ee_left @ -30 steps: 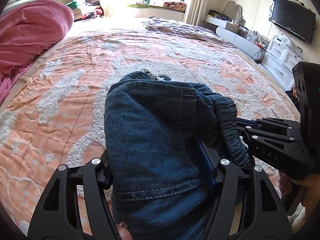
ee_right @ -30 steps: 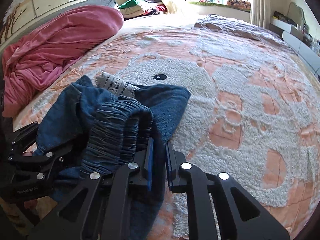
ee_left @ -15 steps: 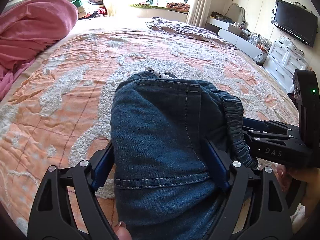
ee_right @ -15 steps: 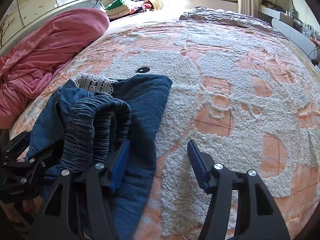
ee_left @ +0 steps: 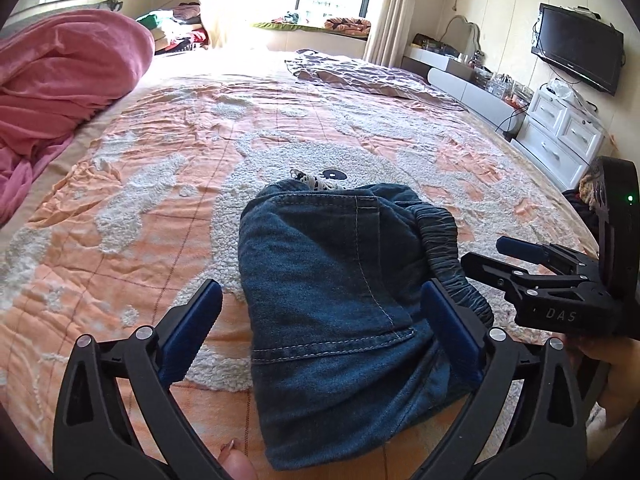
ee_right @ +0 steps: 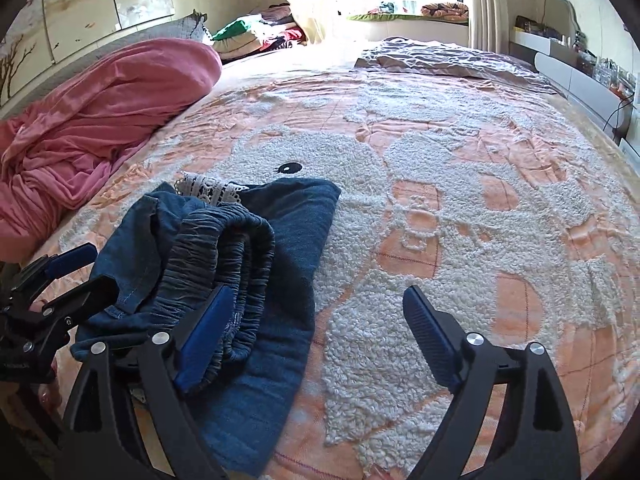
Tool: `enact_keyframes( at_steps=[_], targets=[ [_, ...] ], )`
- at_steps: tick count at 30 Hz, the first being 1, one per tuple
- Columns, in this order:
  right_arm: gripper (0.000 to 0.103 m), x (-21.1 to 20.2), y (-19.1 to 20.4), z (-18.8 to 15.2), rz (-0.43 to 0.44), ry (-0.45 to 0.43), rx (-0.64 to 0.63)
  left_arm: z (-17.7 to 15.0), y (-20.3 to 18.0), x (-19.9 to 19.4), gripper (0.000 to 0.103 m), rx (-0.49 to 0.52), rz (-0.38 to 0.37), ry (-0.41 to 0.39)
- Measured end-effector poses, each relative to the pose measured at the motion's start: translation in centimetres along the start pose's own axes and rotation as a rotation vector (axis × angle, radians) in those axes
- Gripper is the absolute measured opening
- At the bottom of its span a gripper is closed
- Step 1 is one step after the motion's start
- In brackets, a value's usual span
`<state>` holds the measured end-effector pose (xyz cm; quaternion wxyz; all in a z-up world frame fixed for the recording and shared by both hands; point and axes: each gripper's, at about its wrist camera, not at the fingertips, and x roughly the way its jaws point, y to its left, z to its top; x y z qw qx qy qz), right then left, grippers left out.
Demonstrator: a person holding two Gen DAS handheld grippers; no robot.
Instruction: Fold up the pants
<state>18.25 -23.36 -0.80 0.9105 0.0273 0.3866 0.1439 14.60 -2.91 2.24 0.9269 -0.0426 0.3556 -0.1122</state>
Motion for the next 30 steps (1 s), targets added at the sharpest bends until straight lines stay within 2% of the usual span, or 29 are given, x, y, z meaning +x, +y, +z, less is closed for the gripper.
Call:
enact_keyframes(
  at_steps=[6,12,18,30],
  targets=[
    [0.096,-1.2,-0.6,0.3,-0.008,-0.045,0.034,0.3,0.3,-0.7,0.093,-0.004,0.002,-0.015],
    [0.098,-2.0,-0.5,0.3,-0.003,-0.055,0.041,0.5,0.1,-1.7,0.093,0.012,0.017,-0.030],
    [0.098,-3.2,0.5,-0.1,-0.074,-0.076,-0.017,0.0,-0.1,-2.7,0.093,0.027,0.034,-0.033],
    [0.098,-6.7,0.7,-2.6,-0.050,-0.109,0.005,-2.1,-0.7,-6.1,0.093,0.008,0.058,-0.066]
  ],
)
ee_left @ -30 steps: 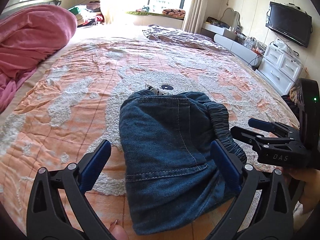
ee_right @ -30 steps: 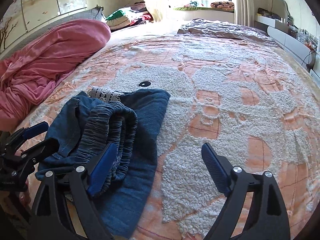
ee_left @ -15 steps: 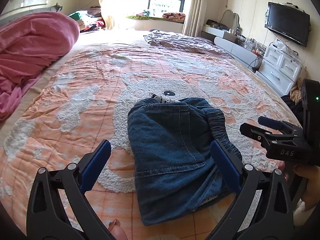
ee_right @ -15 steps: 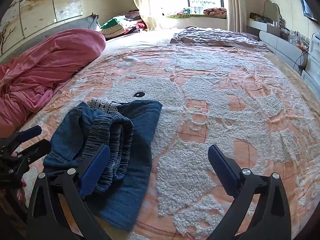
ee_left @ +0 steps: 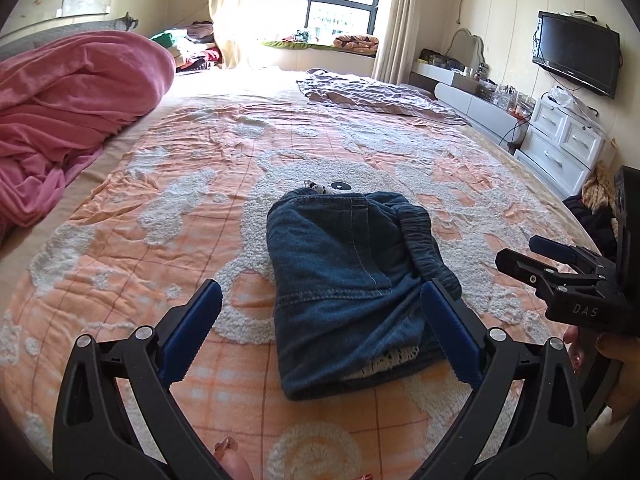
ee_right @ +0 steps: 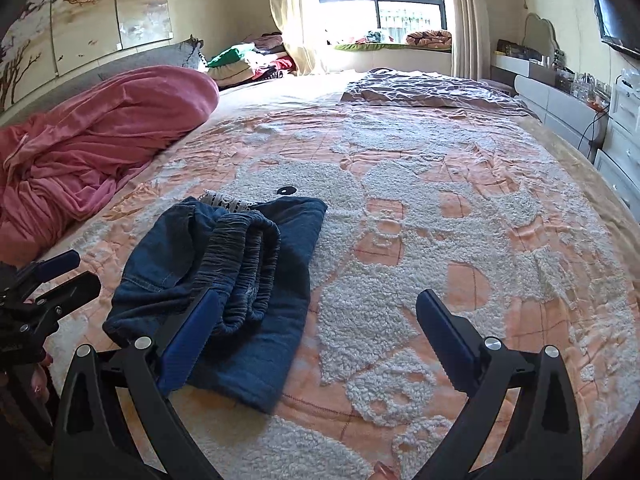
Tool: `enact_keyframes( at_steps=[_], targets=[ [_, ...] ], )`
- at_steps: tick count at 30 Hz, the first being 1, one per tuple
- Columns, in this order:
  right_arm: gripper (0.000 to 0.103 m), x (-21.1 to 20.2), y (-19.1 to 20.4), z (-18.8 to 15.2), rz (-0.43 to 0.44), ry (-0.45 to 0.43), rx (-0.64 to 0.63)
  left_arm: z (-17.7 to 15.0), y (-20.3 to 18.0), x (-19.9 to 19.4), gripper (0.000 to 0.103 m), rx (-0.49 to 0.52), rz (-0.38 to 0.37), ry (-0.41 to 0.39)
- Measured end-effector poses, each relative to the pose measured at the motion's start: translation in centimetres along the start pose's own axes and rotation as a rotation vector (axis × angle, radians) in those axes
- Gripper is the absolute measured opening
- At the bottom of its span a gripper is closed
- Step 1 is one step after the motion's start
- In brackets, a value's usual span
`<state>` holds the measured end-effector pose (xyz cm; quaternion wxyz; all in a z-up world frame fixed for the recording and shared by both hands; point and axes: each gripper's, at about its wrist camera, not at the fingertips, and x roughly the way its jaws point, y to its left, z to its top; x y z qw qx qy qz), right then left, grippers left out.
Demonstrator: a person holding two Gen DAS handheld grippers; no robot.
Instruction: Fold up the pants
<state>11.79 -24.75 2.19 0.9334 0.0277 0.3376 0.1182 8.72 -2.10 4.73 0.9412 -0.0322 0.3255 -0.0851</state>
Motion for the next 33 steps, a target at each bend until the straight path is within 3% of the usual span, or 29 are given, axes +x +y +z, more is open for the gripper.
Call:
enact_keyframes(
  at_steps=[18,33],
  targets=[
    [0.098,-4.8,-0.2,-4.2,0.018,-0.034,0.036,-5.3,-0.7,-3.8,0.093,0.019,0.047,0.024],
    [0.098,-7.4,1.6,-8.7,0.018,-0.020,0.050,-9.3,-0.4,-5.6,0.093,0.024,0.031,0.047]
  ],
)
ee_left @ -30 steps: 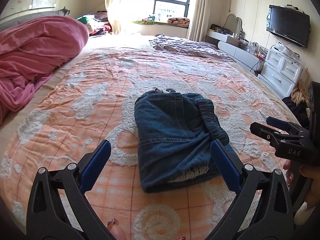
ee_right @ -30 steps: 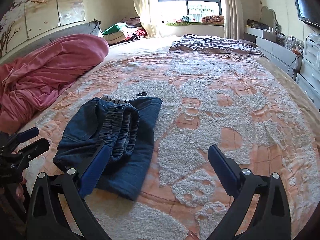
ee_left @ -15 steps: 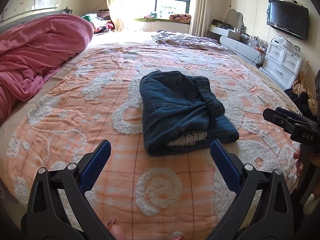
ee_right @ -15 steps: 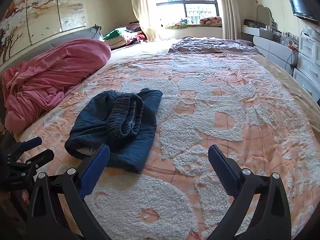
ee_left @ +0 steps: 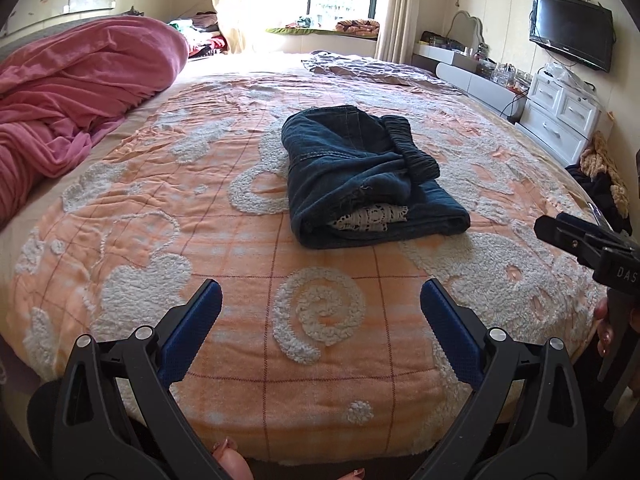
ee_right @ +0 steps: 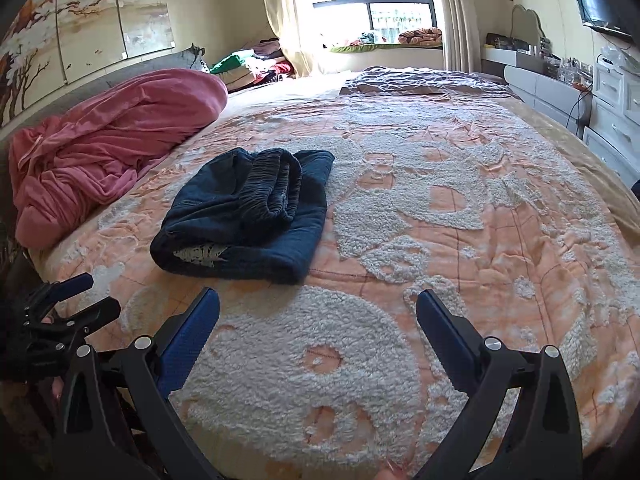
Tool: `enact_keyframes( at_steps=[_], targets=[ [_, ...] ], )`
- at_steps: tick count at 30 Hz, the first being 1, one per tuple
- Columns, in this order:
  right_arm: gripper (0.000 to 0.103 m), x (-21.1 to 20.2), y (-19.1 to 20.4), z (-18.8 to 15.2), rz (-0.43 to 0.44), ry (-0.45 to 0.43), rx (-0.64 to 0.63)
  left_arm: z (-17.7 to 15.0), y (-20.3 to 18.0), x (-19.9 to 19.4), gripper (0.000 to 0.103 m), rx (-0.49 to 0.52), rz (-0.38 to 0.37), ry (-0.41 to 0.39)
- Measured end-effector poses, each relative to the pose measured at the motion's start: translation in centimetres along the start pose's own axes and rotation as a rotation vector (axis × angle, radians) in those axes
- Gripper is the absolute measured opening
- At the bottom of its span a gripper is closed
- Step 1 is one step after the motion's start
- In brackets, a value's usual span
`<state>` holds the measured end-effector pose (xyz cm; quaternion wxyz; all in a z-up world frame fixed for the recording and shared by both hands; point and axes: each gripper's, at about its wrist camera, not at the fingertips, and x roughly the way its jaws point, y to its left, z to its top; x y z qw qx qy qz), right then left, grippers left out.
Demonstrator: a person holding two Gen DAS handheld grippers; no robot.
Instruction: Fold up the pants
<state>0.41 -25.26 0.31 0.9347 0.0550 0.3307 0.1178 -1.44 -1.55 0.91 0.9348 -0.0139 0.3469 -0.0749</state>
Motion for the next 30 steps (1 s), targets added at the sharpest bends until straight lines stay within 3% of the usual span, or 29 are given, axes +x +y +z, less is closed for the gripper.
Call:
enact_keyframes(
  at_steps=[17,30],
  targets=[
    [0.098,-1.3,0.7,-4.2,-0.066,0.018,-0.005,-3.1,-0.8,0.2,0.093,-0.002,-0.040,0.037],
    [0.098,-0.7,0.6,-4.7,-0.073,0.038,0.008,-3.1,-0.6,0.8,0.093,-0.014,-0.031,0.049]
  ],
)
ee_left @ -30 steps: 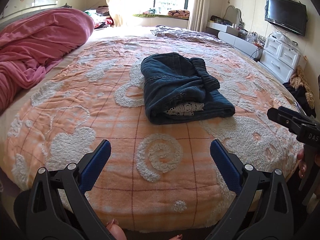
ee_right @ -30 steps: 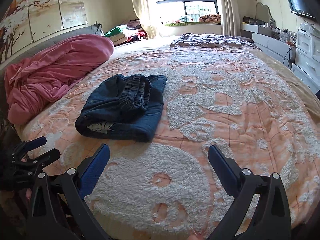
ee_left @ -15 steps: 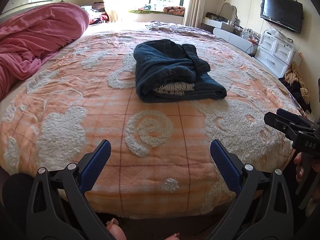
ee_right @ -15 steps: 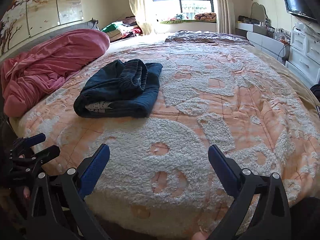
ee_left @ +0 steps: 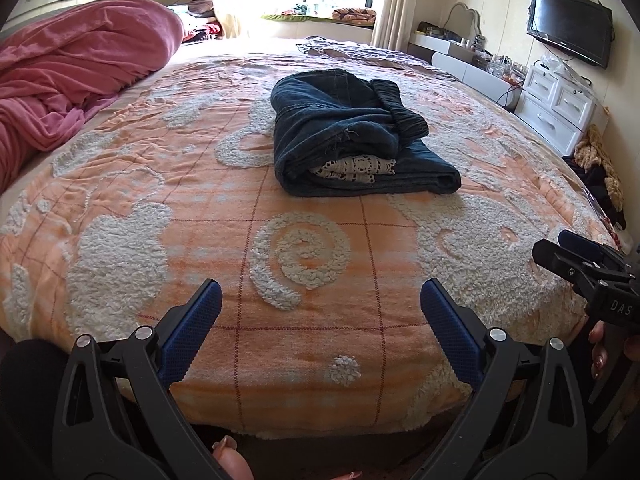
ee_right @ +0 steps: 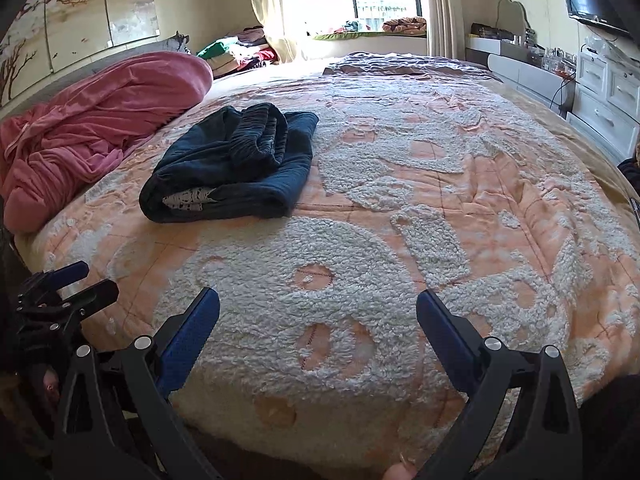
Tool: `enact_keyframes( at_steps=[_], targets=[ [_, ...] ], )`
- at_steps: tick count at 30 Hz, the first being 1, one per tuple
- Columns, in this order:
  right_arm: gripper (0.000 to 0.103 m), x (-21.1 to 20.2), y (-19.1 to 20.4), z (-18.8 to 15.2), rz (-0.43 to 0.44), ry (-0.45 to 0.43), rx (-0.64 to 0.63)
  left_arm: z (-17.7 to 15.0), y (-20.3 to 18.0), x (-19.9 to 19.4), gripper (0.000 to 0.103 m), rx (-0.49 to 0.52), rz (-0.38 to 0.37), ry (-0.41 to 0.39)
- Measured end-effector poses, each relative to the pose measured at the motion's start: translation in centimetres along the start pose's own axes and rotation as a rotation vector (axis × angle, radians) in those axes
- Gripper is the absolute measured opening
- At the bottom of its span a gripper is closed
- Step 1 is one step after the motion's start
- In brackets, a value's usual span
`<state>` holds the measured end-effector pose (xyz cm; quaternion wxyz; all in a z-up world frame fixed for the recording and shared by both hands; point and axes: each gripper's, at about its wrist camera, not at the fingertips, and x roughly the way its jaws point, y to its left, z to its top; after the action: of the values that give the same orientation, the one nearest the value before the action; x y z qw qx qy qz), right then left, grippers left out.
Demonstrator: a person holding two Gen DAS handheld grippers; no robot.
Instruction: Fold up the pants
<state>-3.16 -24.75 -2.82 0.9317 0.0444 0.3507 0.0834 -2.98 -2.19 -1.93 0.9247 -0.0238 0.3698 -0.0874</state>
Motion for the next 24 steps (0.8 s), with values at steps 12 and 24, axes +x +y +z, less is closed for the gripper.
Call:
enact_keyframes(
  at_steps=[12,24],
  targets=[
    [0.098,0.27,0.09,0.06,-0.014,-0.008,-0.014,0.12,0.14,0.05,0.093,-0.007,0.014,0.000],
    [0.098,0.44,0.13,-0.01,-0.021,-0.007,-0.021,0.17,0.27,0.07,0.093,-0.007,0.020,0.003]
  ],
)
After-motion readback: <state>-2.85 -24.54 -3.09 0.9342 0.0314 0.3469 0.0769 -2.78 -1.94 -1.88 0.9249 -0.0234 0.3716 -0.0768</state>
